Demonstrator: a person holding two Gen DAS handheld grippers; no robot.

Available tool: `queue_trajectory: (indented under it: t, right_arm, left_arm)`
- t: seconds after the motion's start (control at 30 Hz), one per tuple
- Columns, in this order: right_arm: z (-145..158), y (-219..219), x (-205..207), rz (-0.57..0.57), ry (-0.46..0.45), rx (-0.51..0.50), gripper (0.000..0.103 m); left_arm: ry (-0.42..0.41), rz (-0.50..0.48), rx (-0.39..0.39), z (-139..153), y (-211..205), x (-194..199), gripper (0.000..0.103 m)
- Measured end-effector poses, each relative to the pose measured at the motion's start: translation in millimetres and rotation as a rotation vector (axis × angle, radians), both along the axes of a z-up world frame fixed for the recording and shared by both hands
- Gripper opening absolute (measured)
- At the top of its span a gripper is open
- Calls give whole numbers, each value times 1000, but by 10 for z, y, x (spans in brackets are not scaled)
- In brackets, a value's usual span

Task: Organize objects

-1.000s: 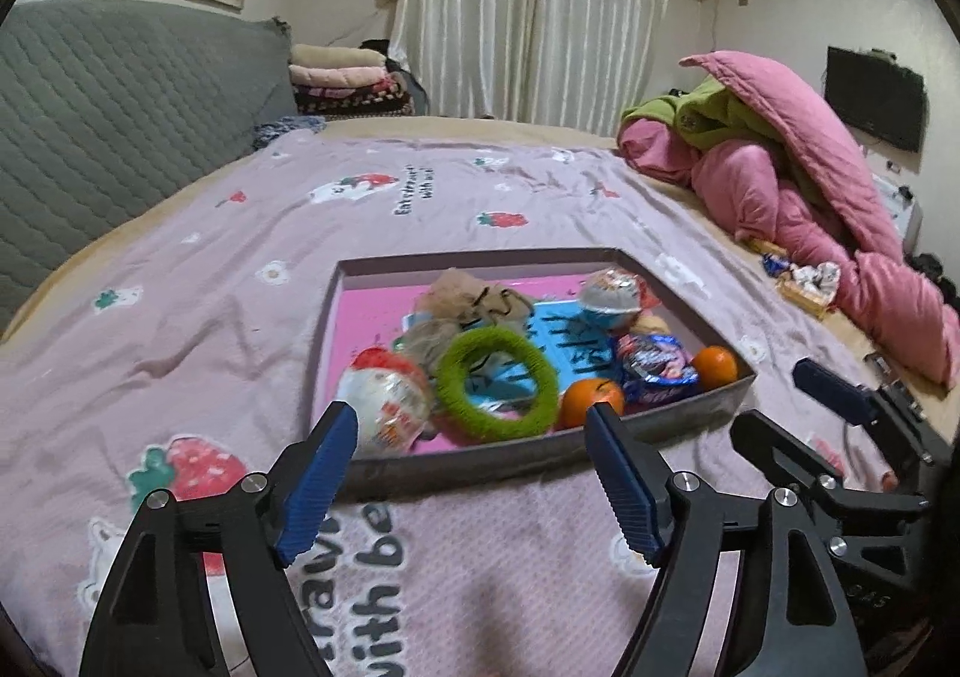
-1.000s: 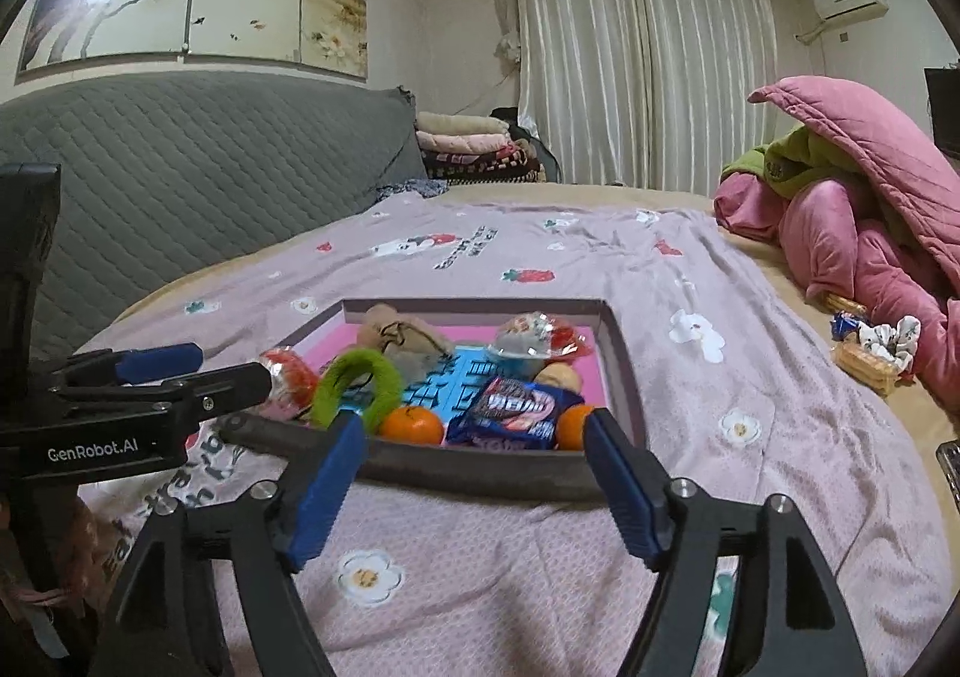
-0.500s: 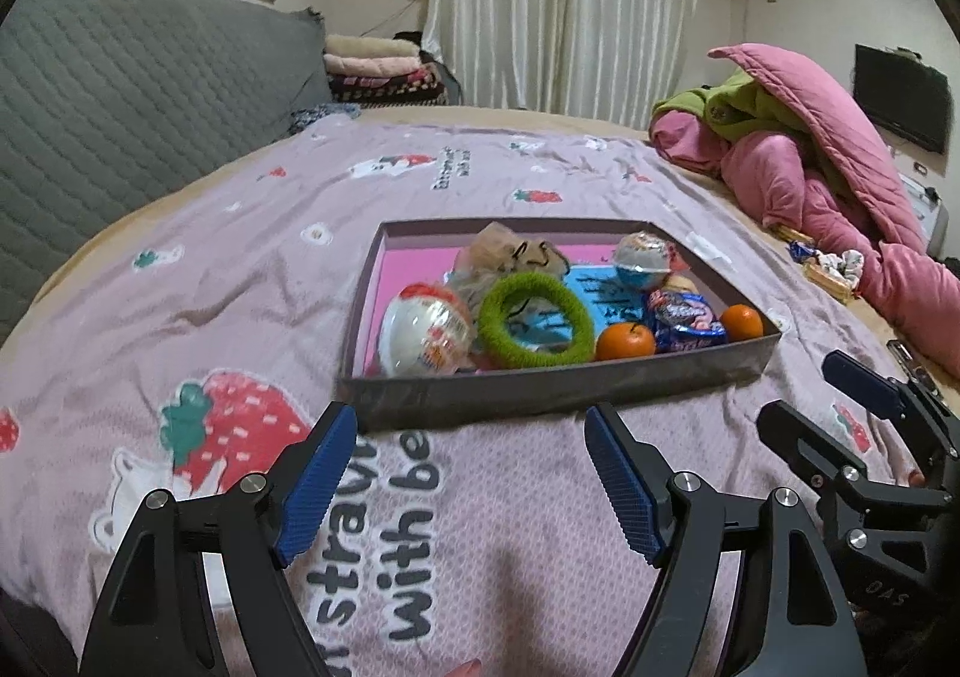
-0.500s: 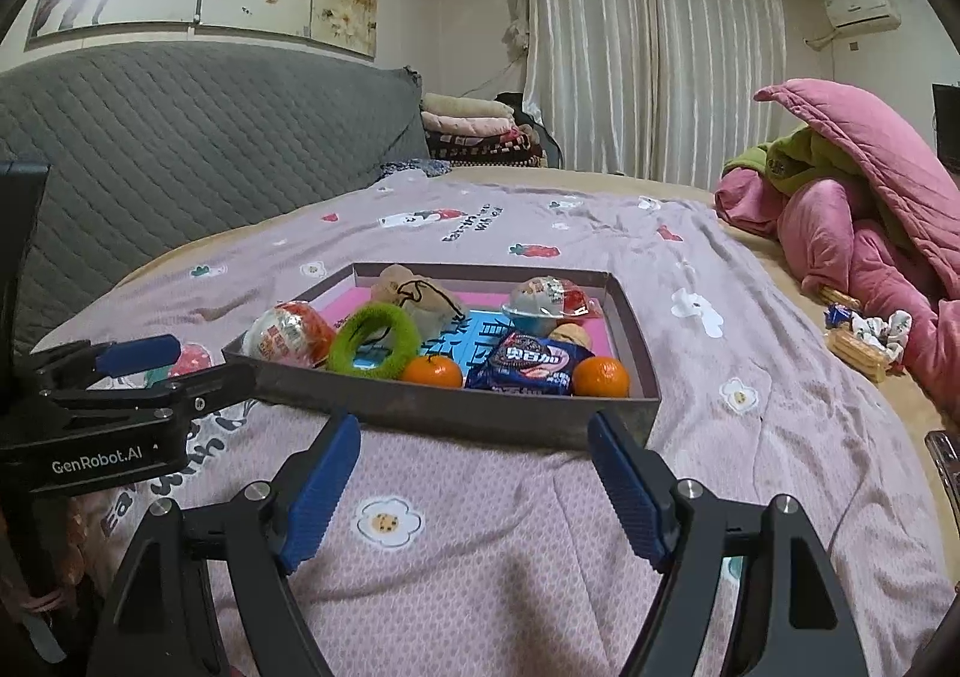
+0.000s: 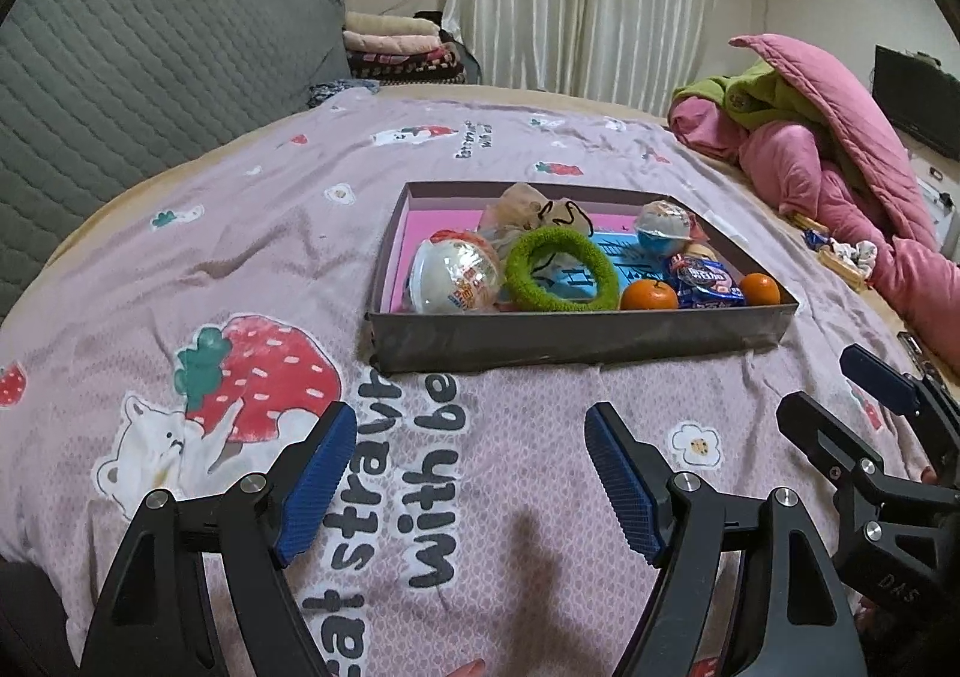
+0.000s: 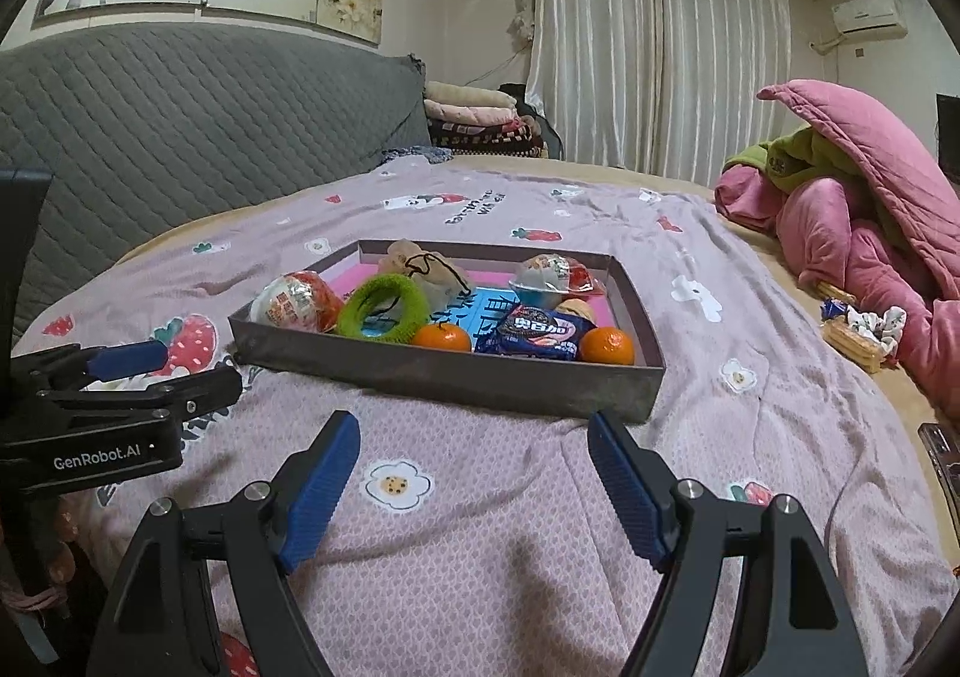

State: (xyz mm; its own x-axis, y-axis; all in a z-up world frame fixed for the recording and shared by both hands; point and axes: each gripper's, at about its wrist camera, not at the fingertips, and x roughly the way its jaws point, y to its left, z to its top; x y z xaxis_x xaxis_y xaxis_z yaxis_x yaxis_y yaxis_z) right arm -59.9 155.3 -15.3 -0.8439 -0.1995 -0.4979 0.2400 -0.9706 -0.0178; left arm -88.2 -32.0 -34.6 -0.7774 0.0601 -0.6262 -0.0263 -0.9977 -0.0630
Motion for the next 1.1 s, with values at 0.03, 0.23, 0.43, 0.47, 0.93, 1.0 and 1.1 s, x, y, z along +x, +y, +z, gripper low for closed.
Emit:
queue_trajectory:
  t: [0.03, 0.23, 0.43, 0.47, 0.93, 1.0, 1.1]
  right_arm:
    - [-4, 4, 8, -2, -1, -1, 78]
    - [-40, 23, 37, -7, -13, -1, 78]
    - [-64, 31, 69, -15, -19, 2, 78]
    - [-69, 34, 74, -17, -21, 1, 78]
    - [-200, 85, 20, -39, -74, -13, 78]
    - [-209, 84, 19, -42, -73, -9, 78]
    - [-211, 76, 18, -41, -70, -3, 79]
  left_arm:
    - [-1, -2, -1, -6, 5, 6, 80]
    - [-4, -15, -16, -49, 40, 65, 80]
    - [-1, -22, -18, -66, 44, 103, 80]
    - [-1, -23, -17, -69, 43, 102, 80]
    - [3, -41, -12, -110, 67, 114, 80]
    - [0, -42, -12, -120, 66, 105, 80]
    - [-9, -47, -12, -153, 75, 84, 80]
